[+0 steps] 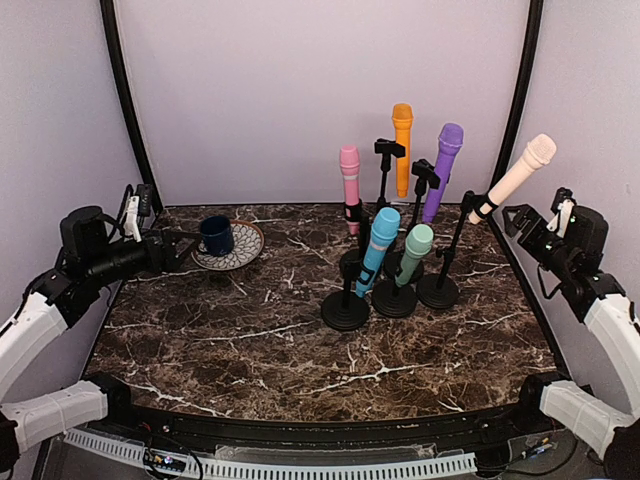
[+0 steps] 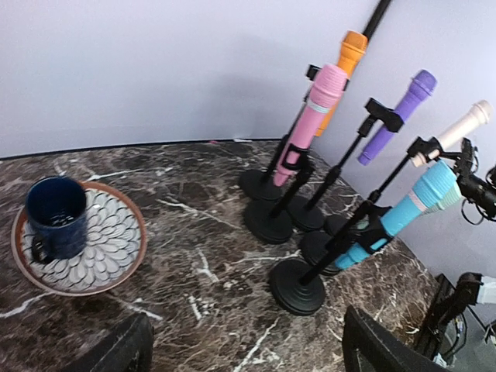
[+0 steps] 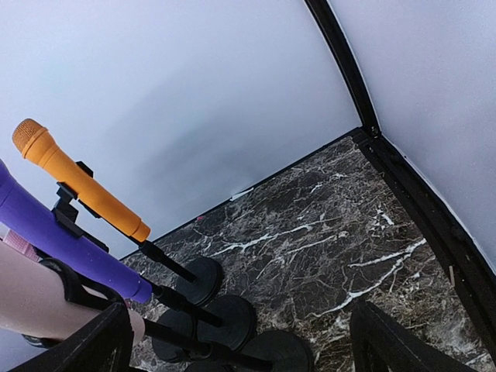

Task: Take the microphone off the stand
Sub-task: Move the microphone stand with the microphone to the center of the board.

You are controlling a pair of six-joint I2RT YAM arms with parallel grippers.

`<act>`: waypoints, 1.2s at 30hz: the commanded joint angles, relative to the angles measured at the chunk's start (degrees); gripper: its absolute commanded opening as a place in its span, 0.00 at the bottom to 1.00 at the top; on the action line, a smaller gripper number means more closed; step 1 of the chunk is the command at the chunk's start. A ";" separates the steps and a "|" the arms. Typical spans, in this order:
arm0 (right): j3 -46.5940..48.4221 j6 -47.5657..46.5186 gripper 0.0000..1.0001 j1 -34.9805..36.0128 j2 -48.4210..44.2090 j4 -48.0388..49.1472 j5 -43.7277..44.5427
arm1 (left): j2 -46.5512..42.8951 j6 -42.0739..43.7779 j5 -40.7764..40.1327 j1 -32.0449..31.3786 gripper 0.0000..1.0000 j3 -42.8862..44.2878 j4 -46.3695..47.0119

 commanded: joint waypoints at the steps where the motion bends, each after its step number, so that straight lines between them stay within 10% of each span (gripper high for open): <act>1: -0.72 -0.88 0.99 -0.18 -1.12 3.55 -1.68 | 6.04 -1.67 0.62 -10.49 0.87 -0.45 16.24; 10: -0.83 1.77 0.99 -0.18 -0.53 7.41 -7.18 | 35.19 5.70 2.76 -28.14 0.85 11.35 26.52; 14: -0.28 3.26 0.99 -0.18 0.20 8.31 -9.58 | 46.48 7.62 8.58 -28.69 0.69 17.24 30.72; 36: 0.88 2.94 0.99 -0.18 1.67 8.27 -13.54 | 70.28 11.46 16.69 -27.09 0.70 25.59 39.26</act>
